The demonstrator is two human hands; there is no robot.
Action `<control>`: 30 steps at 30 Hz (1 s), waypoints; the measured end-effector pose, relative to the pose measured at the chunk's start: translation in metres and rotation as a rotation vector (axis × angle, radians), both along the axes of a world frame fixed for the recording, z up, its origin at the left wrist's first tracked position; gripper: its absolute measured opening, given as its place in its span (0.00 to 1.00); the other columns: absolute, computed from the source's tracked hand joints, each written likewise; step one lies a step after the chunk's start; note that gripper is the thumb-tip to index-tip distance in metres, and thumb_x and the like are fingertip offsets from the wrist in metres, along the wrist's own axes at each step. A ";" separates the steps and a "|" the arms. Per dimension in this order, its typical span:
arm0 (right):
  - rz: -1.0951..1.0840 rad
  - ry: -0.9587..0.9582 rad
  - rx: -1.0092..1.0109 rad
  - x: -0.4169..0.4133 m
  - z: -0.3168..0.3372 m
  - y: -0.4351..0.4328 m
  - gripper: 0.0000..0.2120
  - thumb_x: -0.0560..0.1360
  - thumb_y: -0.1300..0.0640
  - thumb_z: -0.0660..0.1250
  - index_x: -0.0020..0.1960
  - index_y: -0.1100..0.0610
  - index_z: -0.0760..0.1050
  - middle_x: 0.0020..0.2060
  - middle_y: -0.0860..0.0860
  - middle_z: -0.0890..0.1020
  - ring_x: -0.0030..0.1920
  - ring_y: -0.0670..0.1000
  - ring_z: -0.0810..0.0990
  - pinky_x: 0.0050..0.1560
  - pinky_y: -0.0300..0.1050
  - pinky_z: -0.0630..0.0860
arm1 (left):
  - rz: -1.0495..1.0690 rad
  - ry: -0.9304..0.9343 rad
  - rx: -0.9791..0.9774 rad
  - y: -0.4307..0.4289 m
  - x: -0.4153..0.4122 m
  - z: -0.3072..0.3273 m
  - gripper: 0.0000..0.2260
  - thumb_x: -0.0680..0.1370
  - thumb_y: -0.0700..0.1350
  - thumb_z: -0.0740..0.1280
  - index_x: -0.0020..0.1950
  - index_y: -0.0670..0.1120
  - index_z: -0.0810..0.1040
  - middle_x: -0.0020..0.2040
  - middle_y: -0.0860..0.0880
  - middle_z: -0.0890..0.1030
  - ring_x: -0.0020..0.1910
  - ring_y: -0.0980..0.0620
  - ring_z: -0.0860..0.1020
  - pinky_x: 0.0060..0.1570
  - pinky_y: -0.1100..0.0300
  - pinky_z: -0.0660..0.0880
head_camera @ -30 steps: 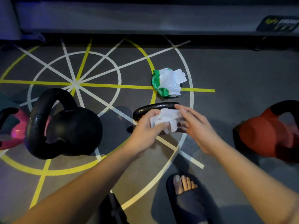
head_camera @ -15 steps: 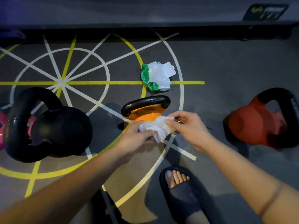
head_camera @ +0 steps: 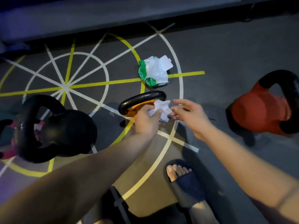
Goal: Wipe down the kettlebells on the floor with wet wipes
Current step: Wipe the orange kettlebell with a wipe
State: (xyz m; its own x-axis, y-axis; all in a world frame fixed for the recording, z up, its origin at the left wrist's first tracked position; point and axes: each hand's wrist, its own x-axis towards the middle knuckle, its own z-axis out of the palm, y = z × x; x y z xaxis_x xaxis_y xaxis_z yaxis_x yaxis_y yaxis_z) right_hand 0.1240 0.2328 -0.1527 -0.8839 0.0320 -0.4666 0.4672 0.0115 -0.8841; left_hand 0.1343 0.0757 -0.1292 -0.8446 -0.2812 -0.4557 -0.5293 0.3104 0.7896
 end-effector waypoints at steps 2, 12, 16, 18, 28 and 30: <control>-0.096 -0.009 -0.022 -0.003 -0.004 0.003 0.14 0.82 0.65 0.65 0.67 0.57 0.77 0.52 0.57 0.85 0.46 0.51 0.86 0.52 0.46 0.83 | 0.156 0.103 -0.113 0.005 0.010 -0.009 0.06 0.80 0.47 0.70 0.51 0.55 0.73 0.45 0.55 0.79 0.47 0.52 0.80 0.51 0.55 0.77; -0.163 -0.044 0.093 -0.006 -0.018 0.002 0.09 0.81 0.62 0.66 0.58 0.53 0.82 0.49 0.51 0.86 0.50 0.52 0.86 0.53 0.47 0.83 | 0.532 0.335 -0.164 0.040 0.008 -0.042 0.09 0.77 0.38 0.73 0.50 0.50 0.78 0.54 0.52 0.76 0.50 0.56 0.75 0.51 0.68 0.71; -0.189 -0.090 0.131 -0.002 -0.027 0.009 0.08 0.79 0.59 0.70 0.53 0.49 0.84 0.46 0.48 0.87 0.48 0.51 0.86 0.55 0.51 0.83 | 0.466 0.388 -0.124 0.068 -0.004 -0.050 0.05 0.78 0.39 0.72 0.53 0.46 0.83 0.50 0.55 0.80 0.48 0.63 0.74 0.48 0.79 0.67; -0.171 -0.085 0.147 -0.002 -0.030 0.012 0.07 0.78 0.58 0.71 0.52 0.47 0.84 0.47 0.47 0.87 0.48 0.49 0.86 0.56 0.51 0.82 | 0.447 0.428 -0.091 0.069 -0.006 -0.053 0.03 0.79 0.41 0.72 0.50 0.48 0.83 0.46 0.58 0.80 0.46 0.64 0.76 0.49 0.75 0.70; 0.023 0.100 0.215 -0.012 -0.014 0.002 0.15 0.81 0.64 0.63 0.59 0.47 0.81 0.52 0.41 0.86 0.58 0.39 0.81 0.65 0.47 0.77 | 0.175 0.366 -0.087 0.071 0.005 -0.057 0.28 0.78 0.30 0.65 0.74 0.53 0.72 0.73 0.49 0.74 0.76 0.50 0.68 0.75 0.52 0.66; 0.041 0.090 0.208 -0.008 -0.014 0.003 0.15 0.82 0.64 0.63 0.61 0.47 0.81 0.54 0.41 0.85 0.59 0.39 0.81 0.67 0.47 0.76 | 0.203 0.329 -0.016 0.074 0.002 -0.054 0.28 0.79 0.31 0.63 0.74 0.57 0.70 0.70 0.48 0.75 0.73 0.47 0.72 0.72 0.46 0.70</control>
